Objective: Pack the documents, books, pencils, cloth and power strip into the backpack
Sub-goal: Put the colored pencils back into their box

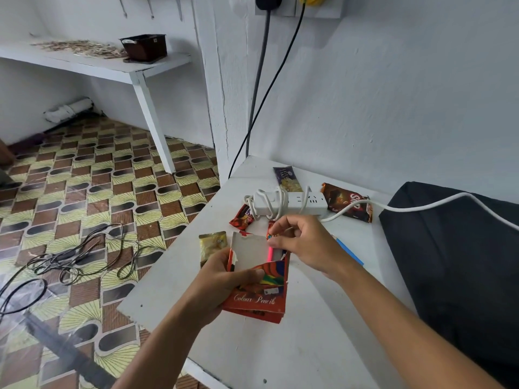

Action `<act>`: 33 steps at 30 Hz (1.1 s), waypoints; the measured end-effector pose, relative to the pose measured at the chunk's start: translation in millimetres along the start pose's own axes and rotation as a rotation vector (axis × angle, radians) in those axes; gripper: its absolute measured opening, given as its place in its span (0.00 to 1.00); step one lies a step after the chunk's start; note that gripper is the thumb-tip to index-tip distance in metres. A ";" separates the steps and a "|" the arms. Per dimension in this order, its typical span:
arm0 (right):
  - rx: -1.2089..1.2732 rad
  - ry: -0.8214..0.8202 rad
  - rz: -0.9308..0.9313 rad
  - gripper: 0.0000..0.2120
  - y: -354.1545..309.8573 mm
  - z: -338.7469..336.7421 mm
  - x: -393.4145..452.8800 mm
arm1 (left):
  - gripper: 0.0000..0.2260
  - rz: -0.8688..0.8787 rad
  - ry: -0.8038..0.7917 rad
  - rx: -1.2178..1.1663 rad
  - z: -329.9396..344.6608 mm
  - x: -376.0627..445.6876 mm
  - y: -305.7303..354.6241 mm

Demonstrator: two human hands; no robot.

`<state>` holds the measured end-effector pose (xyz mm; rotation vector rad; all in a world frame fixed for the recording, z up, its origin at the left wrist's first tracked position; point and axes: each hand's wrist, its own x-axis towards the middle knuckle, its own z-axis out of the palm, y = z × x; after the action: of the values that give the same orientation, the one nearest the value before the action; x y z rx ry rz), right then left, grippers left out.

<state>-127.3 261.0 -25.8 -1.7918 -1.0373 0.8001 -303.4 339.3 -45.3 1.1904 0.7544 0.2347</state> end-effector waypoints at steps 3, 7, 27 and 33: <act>0.005 0.004 -0.007 0.04 -2.4 -1.7 -2.4 | 0.28 0.016 0.024 -0.048 0.9 0.1 -0.7; -0.122 0.055 -0.119 0.10 -6.6 3.7 -13.6 | 0.25 0.056 0.069 -0.116 -1.1 2.4 0.9; 0.554 0.074 0.198 0.10 9.0 30.4 -49.6 | 0.26 0.155 0.220 -0.375 13.4 15.7 1.7; 0.553 0.058 0.208 0.09 11.8 28.7 -47.5 | 0.24 0.158 0.196 -0.377 13.5 17.5 1.3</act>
<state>-168.6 226.3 -43.5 -1.4420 -0.5220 1.0372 -281.6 339.1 -49.0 0.8751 0.7462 0.6052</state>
